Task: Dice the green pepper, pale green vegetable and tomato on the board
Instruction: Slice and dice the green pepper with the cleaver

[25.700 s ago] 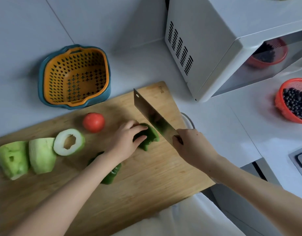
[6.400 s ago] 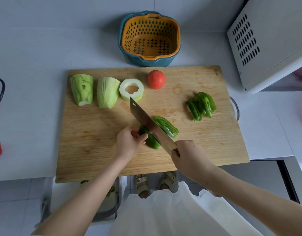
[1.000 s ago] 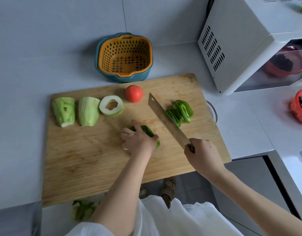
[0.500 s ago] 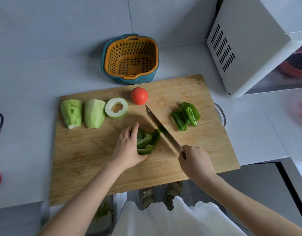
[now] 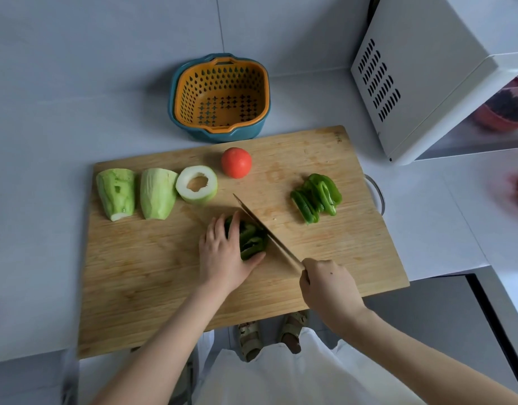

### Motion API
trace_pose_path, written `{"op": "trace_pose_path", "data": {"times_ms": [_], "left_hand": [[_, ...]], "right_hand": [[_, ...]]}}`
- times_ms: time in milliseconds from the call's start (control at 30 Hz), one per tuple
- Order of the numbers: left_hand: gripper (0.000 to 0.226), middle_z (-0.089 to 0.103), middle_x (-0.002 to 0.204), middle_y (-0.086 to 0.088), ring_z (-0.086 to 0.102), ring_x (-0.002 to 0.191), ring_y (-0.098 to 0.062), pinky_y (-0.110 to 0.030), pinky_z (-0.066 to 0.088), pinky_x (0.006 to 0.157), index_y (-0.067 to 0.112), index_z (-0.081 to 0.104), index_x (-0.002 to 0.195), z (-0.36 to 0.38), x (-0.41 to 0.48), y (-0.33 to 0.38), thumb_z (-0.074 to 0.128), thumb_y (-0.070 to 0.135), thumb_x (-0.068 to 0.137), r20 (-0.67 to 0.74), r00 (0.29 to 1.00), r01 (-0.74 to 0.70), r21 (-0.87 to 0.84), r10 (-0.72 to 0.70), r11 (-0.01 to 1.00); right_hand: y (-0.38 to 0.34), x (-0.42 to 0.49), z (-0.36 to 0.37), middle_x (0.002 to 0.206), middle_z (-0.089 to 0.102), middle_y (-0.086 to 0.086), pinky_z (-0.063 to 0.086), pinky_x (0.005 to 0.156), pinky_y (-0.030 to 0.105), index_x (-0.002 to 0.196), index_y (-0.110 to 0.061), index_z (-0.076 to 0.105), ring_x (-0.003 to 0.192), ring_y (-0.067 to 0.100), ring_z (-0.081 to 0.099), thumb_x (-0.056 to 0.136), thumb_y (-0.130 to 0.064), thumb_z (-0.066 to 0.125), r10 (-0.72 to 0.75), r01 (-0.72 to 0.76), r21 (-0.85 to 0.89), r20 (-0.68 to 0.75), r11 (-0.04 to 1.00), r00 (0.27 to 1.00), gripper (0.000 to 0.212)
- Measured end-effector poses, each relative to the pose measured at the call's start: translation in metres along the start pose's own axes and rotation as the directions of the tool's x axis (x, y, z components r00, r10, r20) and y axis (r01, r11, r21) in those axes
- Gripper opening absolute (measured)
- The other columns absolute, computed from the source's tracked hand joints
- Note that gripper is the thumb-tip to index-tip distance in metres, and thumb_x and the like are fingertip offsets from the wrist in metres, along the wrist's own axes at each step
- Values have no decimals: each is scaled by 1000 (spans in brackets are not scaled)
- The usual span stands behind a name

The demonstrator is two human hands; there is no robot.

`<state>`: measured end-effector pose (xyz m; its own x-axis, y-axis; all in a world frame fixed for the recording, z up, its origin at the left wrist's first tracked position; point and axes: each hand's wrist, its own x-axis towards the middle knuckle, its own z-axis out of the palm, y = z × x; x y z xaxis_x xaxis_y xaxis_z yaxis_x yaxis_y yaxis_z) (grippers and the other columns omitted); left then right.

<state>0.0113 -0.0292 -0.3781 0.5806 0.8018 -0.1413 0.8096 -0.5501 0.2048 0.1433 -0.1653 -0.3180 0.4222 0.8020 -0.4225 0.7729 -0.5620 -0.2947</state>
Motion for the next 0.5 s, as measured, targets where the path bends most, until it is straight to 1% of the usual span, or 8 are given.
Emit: {"op": "trace_pose_path", "data": {"times_ms": [100,167,267,300,333,400,467,500], "left_hand": [[94,44,137,-26,41,126,-43,-53,38,99,7,41,138,5,-1,0,63,67,68,-23,999,22,-16,-23,1000],[96,43,137,-27,40,127,-45,-56,37,100,7,41,138,6,-1,1,66,66,66,-42,999,17,-14,-18,1000],[103,29,147,-24,23,138,-41,-57,20,110,11,26,147,2,1,3,61,70,69,28,999,22,15,-22,1000],[106,28,148,-24,21,139,-41,-58,15,110,11,24,147,0,2,4,58,73,68,31,999,16,29,-17,999],[107,32,145,-25,25,137,-43,-59,15,110,10,27,146,-1,3,5,58,75,67,17,1000,-2,31,2,1000],[100,45,134,-27,41,126,-45,-59,28,104,7,40,139,-2,7,12,58,73,67,-56,997,-58,2,58,998],[78,55,122,-22,52,112,-39,-49,44,91,5,51,129,-7,13,25,56,63,77,-179,977,-121,-27,114,992],[66,58,116,-19,54,104,-33,-42,47,84,5,55,124,-12,16,36,56,56,81,-231,965,-143,-53,127,988]], "right_hand": [[-3,-6,3,57,35,-4,19,43,23,60,-21,25,49,12,31,92,-12,38,18,-18,32,16,999,1000,36],[-4,-5,1,57,35,-3,21,43,23,59,-20,25,49,13,31,92,-12,38,34,-34,56,11,998,999,37],[-2,-5,-9,57,38,-2,24,44,24,59,-19,28,50,14,33,92,-13,39,49,-47,81,-28,996,998,35],[0,-6,-14,57,40,-2,24,43,23,59,-19,30,49,14,34,93,-13,39,58,-53,92,-48,994,997,35],[2,-8,-20,57,41,-2,25,43,22,60,-18,33,48,13,35,93,-14,40,68,-61,102,-71,993,995,34],[7,-11,-32,56,41,-2,24,43,22,61,-17,36,48,12,35,93,-14,41,91,-78,115,-113,990,989,32],[12,-14,-43,55,39,-1,23,43,22,59,-16,33,47,12,33,92,-13,41,129,-108,134,-160,985,979,34],[16,-15,-49,54,37,-1,22,42,23,58,-16,31,46,12,32,92,-13,42,152,-125,148,-185,981,971,35]]}}
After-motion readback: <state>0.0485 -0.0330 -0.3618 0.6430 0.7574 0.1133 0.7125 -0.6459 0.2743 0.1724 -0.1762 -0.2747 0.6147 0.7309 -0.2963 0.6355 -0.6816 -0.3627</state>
